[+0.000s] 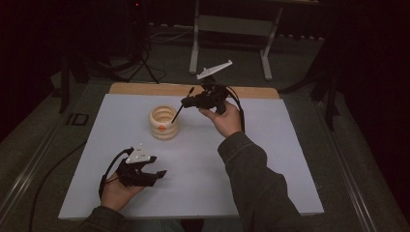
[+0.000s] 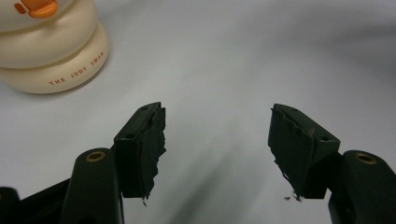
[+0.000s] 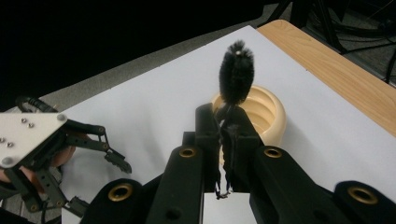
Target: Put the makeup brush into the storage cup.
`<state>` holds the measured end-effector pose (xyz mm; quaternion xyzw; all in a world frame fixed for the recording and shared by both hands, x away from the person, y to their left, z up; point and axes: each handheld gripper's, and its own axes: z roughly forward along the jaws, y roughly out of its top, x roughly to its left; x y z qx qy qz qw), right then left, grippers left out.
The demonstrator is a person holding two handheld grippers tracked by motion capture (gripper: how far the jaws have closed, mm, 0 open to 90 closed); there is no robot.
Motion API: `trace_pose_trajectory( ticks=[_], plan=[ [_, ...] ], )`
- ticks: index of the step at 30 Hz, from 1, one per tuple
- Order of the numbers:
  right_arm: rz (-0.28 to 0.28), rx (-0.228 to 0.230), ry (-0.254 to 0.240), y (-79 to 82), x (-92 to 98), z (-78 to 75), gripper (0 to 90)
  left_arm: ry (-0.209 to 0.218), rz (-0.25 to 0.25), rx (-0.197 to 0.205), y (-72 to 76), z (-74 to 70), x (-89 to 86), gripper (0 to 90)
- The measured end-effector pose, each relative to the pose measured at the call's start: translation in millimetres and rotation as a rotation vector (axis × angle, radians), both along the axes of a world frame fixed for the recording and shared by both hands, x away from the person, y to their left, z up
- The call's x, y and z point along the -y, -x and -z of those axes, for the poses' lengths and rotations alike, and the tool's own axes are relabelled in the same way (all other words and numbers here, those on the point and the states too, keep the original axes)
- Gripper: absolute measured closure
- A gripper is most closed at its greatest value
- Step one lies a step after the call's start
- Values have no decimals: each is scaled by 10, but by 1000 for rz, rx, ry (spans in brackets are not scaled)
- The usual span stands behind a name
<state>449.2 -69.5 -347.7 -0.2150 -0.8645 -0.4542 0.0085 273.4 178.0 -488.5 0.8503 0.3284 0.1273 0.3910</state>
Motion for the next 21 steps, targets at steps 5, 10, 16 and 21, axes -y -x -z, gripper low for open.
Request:
trace_pose_trajectory(
  ticks=[5, 10, 16, 21],
  plan=[
    [12, -6, 6, -74, -87, -15, 854, 8, -4, 5, -1, -5, -11, 357],
    [18, -2, 18, -150, -200, -45, 854, 24, -7, 5, -1, -22, -25, 356],
    [26, 7, 41, -234, -341, -88, 854, 35, -3, 8, 4, -39, -30, 355],
    [26, 13, 60, -296, -458, -109, 853, 39, -5, 8, 0, -38, -40, 353]
  ],
)
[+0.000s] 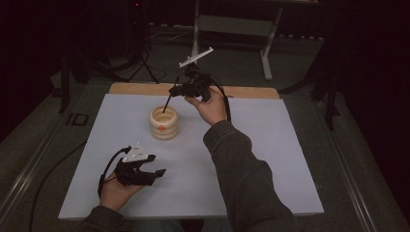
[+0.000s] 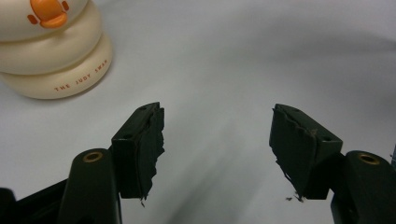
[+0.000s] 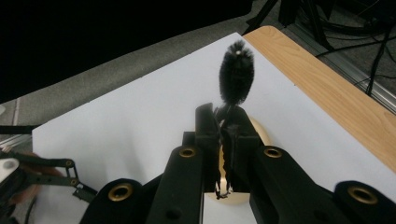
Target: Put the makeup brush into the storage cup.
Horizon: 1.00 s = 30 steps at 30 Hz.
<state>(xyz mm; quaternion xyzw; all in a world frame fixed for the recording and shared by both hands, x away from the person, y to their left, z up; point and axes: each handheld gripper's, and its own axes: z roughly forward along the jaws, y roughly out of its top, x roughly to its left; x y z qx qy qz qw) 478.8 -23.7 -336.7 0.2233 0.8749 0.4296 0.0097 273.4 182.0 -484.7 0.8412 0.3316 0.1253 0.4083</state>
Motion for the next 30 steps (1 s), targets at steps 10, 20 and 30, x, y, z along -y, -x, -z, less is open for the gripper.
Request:
trace_pose_trajectory(
  ticks=[10, 20, 30],
  plan=[
    [32, -29, 19, -129, -142, 163, 854, 8, -1, 2, -3, -2, -13, 348],
    [66, -45, 34, -245, -167, 293, 853, 14, -2, -1, -6, -4, -22, 345],
    [76, -58, 39, -281, -236, 438, 853, 26, -4, 2, -3, -20, -33, 343]
  ],
)
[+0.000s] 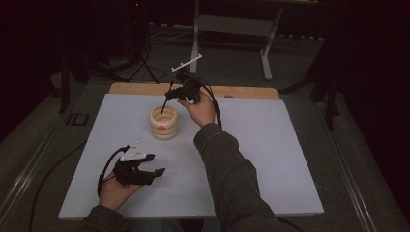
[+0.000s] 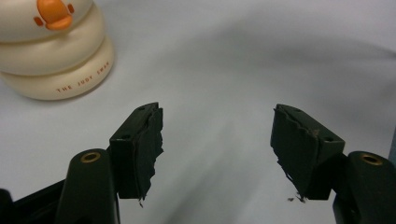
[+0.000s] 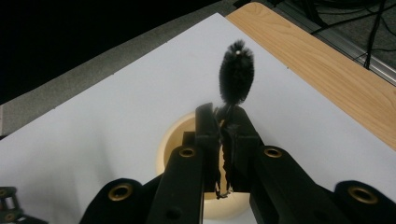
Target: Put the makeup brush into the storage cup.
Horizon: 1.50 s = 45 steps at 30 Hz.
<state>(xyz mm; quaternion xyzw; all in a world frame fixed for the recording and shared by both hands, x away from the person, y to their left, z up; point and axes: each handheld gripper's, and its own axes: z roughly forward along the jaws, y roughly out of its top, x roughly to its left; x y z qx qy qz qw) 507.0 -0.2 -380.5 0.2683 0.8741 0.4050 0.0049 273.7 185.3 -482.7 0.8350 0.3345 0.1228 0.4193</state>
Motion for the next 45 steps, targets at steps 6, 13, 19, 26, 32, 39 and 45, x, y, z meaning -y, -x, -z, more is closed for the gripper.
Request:
trace_pose_trajectory(
  ticks=[6, 13, 19, 26, 32, 39, 45],
  plan=[
    [14, -14, -6, -16, -8, 83, 853, 1, 0, -4, -1, 6, -1, 341],
    [11, -16, 6, 16, -65, 190, 853, 3, -1, -5, 1, 9, 2, 340],
    [4, -24, 31, 30, -107, 278, 852, 2, -2, -5, -1, 14, 1, 340],
    [6, -45, 19, 37, -86, 405, 850, 5, 1, -9, 1, 12, 10, 340],
    [20, -57, 26, 35, -16, 497, 849, -1, 7, -9, -3, 17, 31, 340],
    [24, -67, 31, 60, 12, 572, 845, 0, 6, -7, -2, 18, 30, 340],
    [36, -47, 37, 86, 48, 583, 818, 1, 11, -10, -5, 22, 38, 340]
  ],
)
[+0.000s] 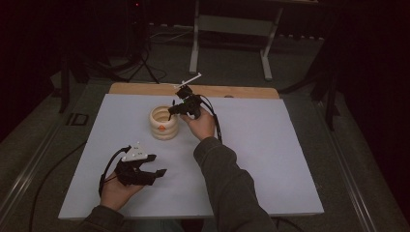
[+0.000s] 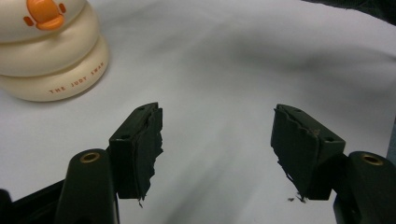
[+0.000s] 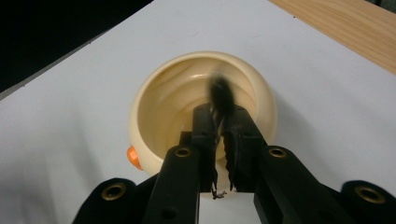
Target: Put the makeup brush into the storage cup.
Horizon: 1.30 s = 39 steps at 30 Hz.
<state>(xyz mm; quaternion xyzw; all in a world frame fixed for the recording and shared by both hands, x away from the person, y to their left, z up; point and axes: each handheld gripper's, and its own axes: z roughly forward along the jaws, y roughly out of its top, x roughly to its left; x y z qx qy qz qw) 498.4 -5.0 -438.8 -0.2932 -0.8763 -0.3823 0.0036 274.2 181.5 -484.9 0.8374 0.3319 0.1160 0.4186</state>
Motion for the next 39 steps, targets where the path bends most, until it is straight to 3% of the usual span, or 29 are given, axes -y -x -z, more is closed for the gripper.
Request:
trace_pose_trajectory(
  ticks=[3, 7, 12, 17, 28, 39],
  plan=[
    [11, 5, -6, 17, 53, -8, 796, 1, 1, 0, -2, 2, 4, 340],
    [29, 13, -8, 33, 103, -29, 671, -1, -2, 10, 2, -3, 4, 340],
    [53, 64, -31, 98, 188, -89, 582, -2, -5, 9, 4, 0, 10, 337],
    [58, 71, -41, 127, 300, -103, 505, -6, -8, 7, 1, 3, 17, 331],
    [65, 81, -91, 233, 561, -135, 449, -9, -11, 4, -15, 12, 4, 316],
    [71, 105, -93, 399, 896, -186, 399, -18, -15, 5, -25, 18, 4, 299]
  ],
)
